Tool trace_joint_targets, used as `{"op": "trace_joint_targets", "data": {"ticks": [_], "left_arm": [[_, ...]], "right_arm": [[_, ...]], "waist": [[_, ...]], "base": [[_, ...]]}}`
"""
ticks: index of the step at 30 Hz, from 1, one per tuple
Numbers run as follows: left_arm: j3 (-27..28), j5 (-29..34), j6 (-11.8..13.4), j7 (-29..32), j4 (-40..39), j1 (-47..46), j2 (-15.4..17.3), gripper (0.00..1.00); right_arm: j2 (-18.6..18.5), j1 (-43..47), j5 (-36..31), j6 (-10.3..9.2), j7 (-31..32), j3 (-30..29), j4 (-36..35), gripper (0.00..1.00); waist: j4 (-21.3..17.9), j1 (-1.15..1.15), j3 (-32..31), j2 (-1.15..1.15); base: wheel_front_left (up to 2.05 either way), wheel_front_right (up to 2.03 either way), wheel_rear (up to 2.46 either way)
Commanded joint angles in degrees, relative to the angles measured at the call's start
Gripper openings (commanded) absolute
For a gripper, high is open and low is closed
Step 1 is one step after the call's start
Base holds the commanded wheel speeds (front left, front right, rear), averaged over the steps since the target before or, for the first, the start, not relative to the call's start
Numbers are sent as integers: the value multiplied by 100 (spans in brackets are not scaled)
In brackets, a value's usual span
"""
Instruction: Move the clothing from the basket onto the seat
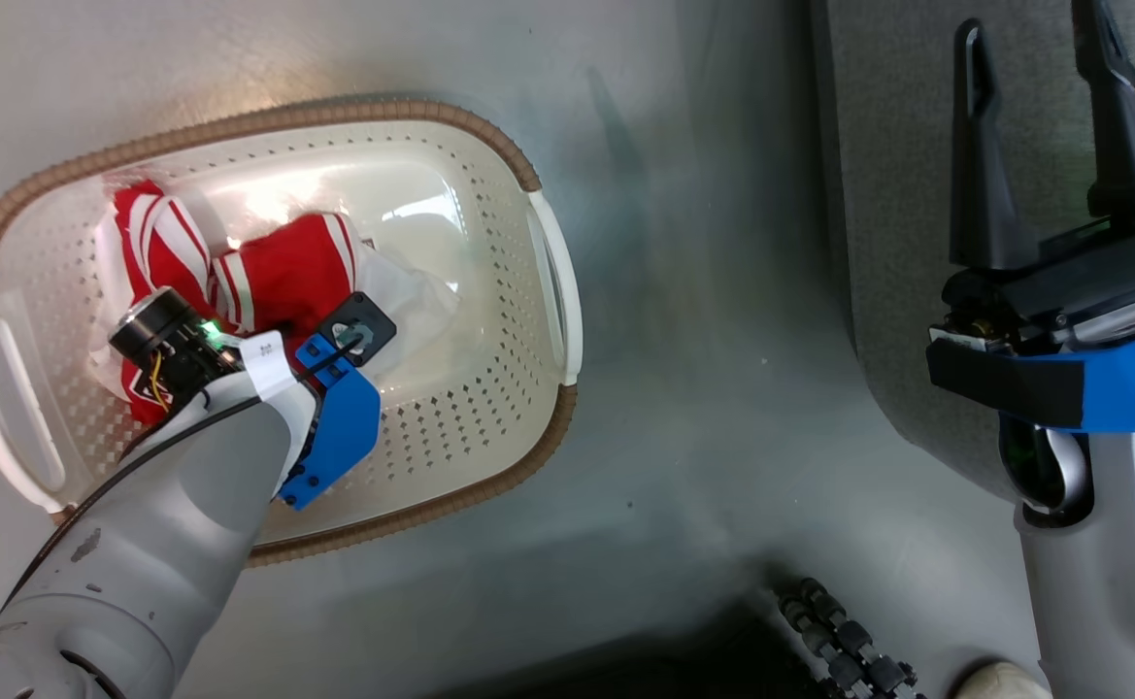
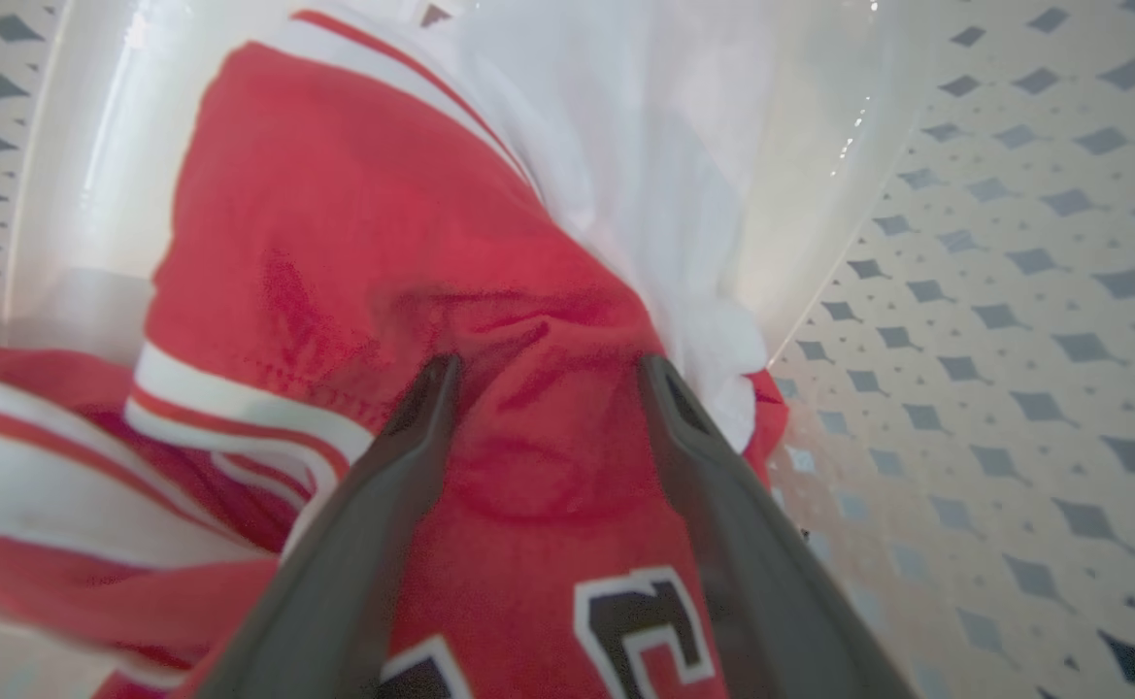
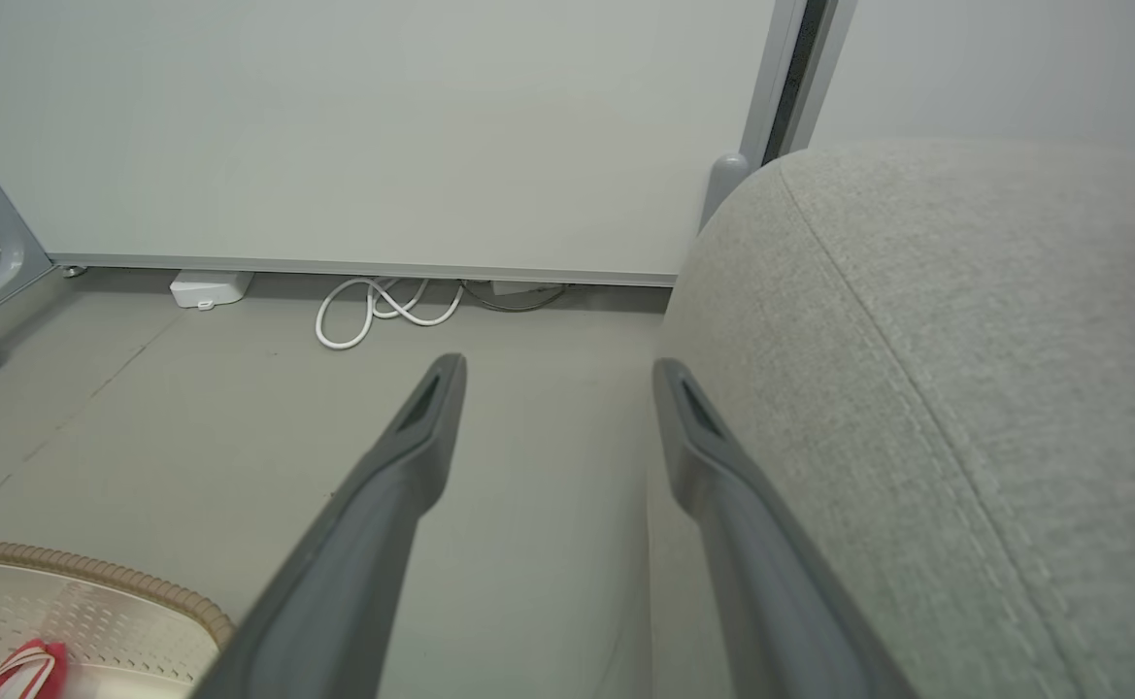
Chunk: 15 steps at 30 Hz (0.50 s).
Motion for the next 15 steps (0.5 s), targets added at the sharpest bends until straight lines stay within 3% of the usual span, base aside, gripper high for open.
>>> {"op": "trace_joint_targets", "data": {"ticks": [1, 10, 11, 12, 15], "left_arm": [[-16, -33, -6, 24, 30, -83, 41, 100], [-58, 8, 16, 46, 162, -258, 129, 100], [-67, 29, 24, 86, 172, -257, 118, 40], [-78, 67, 23, 62, 176, -261, 102, 0], [-91, 104, 22, 25, 182, -250, 14, 0]], "right_arm": [[-9, -98, -14, 3, -5, -15, -53, 100], [10, -99, -62, 3, -5, -98, -244, 100], [6, -94, -59, 3, -5, -105, -260, 100], [3, -97, -62, 3, -5, -108, -270, 100], [-4, -116, -87, 3, -5, -122, -271, 100]], "waist": [[-38, -1, 129, 0], [-105, -1, 373, 0], [-104, -1, 385, 0], [-103, -1, 396, 0], [-84, -1, 392, 0]], "base": [[0, 0, 0], [0, 0, 0], [0, 0, 0], [0, 0, 0], [0, 0, 0]]}}
